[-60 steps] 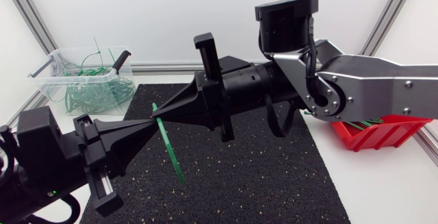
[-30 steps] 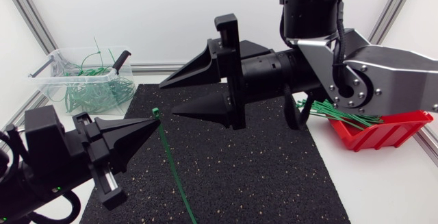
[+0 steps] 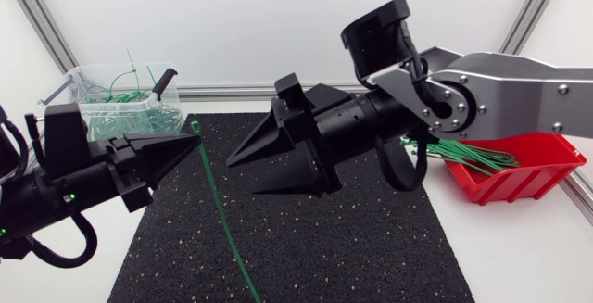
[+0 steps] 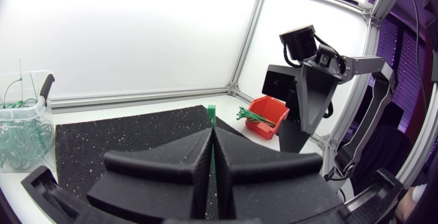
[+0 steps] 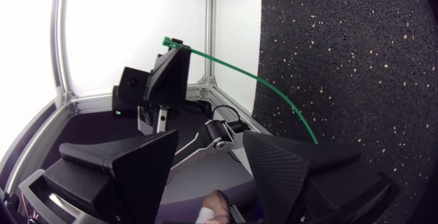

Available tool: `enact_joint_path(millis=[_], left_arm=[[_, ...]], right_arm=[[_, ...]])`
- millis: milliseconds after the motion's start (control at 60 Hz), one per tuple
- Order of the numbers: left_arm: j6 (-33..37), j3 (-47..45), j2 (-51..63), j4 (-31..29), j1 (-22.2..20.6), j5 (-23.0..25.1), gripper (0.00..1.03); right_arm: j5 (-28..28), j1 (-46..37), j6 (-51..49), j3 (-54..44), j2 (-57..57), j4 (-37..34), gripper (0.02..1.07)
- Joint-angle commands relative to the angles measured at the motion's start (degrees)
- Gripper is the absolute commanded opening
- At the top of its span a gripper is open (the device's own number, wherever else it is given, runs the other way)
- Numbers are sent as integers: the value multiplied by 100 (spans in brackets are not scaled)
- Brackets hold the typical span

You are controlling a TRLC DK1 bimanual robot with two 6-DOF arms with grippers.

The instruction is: Take a green cable tie from the red box, thread the tail through the head to close it, then place it in the transparent bin on the left.

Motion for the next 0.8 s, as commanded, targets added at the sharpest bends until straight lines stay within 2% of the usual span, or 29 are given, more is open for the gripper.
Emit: enact_joint_path(millis=[0,50,167,300,483,567,683,717,783], left_arm=[[-264,243,144,-73,13,206,3],[-264,287,205,-170,40,347,3],[-264,314,214,-249,75,461,3],[-299,463,451,-381,259,769,3],[-361,973,1427,-557,813,1569,3],[-282,1228,1893,-565,1007,1762,3],[-132,1553,2596,-653,1156,2210,3],[-106,1667,2807,-697,1182,2377,3],[-97,1799,3035,-724,1191,2553,3]], right_arm=[[71,124,-1220,436,246,-682,83],[142,133,-1694,559,360,-1051,85],[432,71,-2310,665,694,-1253,86],[985,186,-3505,744,1037,-1719,86],[1495,177,-4375,1078,1353,-2062,82],[1697,89,-4771,1350,1556,-2264,82],[2137,71,-5772,1570,1652,-2537,82],[2374,142,-6432,1579,1635,-2580,82],[2611,230,-7012,1579,1635,-2572,82]])
